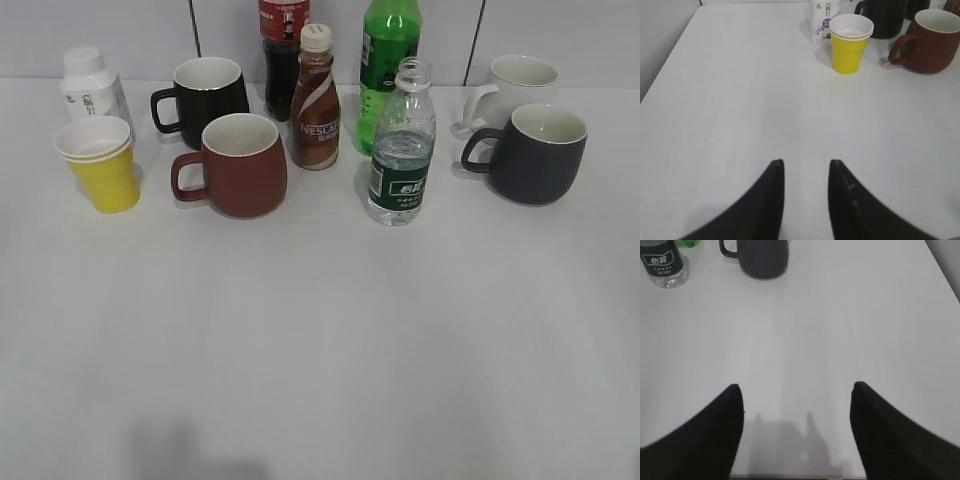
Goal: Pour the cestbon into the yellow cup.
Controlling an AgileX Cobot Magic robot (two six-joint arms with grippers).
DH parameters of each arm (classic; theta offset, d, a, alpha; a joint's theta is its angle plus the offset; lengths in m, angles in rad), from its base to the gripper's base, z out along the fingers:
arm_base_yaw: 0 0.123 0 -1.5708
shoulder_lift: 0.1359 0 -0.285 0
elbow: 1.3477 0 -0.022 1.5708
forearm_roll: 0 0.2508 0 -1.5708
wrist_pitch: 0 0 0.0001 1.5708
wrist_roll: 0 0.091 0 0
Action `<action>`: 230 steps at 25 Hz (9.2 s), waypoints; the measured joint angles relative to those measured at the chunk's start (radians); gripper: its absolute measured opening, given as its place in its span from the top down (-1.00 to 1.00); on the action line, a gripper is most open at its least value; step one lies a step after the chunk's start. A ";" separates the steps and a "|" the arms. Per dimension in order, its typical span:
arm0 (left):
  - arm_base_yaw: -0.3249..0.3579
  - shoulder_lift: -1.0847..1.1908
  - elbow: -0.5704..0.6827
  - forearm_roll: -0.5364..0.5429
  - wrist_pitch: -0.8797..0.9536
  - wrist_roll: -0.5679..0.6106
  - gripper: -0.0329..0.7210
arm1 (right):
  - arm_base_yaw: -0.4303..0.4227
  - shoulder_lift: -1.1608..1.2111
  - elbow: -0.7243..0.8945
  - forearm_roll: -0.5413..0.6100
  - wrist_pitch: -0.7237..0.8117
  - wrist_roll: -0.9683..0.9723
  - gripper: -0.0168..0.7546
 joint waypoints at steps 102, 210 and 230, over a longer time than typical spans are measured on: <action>-0.065 1.955 0.110 0.150 -2.270 -0.032 -0.76 | 0.323 1.408 0.013 0.120 -1.727 -0.077 -0.34; -0.280 1.775 0.067 0.659 -2.277 -0.077 -0.15 | 0.323 1.964 -0.298 -0.416 -1.884 0.257 -0.73; -0.346 1.923 -0.041 0.599 -2.275 -0.077 -0.15 | 0.324 2.029 -0.371 -0.416 -1.901 0.139 -0.31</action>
